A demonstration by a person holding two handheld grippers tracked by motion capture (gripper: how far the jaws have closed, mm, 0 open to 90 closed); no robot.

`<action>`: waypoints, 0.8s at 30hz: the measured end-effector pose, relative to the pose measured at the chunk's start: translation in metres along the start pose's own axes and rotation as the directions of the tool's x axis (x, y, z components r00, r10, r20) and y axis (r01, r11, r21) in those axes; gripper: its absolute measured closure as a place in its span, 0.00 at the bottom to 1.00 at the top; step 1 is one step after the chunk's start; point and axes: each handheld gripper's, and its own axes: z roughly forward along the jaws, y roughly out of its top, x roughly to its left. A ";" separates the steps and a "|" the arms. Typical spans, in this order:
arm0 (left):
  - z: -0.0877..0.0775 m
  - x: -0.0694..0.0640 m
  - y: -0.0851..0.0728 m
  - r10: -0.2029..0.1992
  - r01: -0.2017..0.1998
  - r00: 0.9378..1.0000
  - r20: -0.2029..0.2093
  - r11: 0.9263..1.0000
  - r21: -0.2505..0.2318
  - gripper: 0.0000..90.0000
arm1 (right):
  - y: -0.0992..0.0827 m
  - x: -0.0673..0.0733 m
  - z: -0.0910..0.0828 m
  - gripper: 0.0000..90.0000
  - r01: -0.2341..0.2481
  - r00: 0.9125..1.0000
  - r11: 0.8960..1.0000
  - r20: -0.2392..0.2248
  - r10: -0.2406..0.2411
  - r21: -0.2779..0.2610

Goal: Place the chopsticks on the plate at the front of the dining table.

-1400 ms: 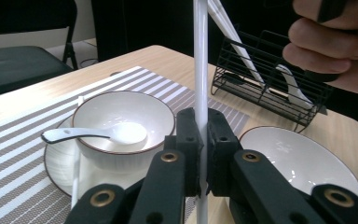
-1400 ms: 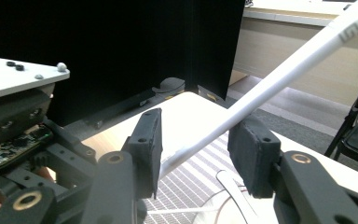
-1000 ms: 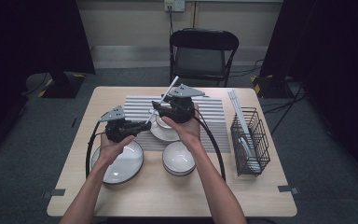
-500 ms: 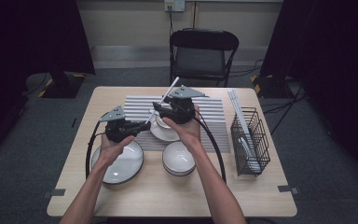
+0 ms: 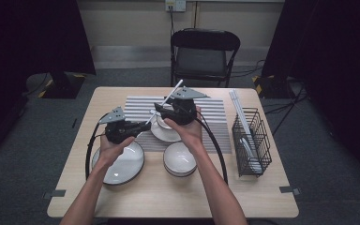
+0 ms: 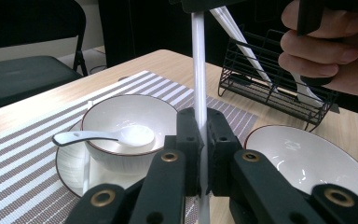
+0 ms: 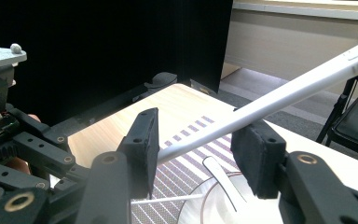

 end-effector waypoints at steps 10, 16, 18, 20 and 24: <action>0.001 0.000 0.000 -0.004 0.004 1.000 -0.012 1.000 0.006 0.96 | -0.002 -0.002 0.001 0.57 -0.005 1.000 1.000 0.003 0.005 0.003; 0.000 0.001 0.000 -0.006 0.006 1.000 -0.017 1.000 0.010 0.96 | -0.002 -0.002 0.001 0.55 -0.006 1.000 1.000 0.012 0.006 0.008; 0.000 0.002 0.000 -0.023 0.023 1.000 -0.003 1.000 0.005 0.96 | -0.003 -0.002 0.001 0.52 -0.008 1.000 1.000 0.016 0.007 0.012; 0.000 0.003 0.000 -0.020 0.020 1.000 -0.013 1.000 0.008 0.96 | -0.003 -0.003 0.001 0.50 -0.014 1.000 1.000 0.019 0.014 0.012; -0.001 0.004 0.000 -0.021 0.021 1.000 -0.010 1.000 0.011 0.96 | -0.005 -0.005 0.000 0.47 -0.023 1.000 1.000 0.014 0.023 0.015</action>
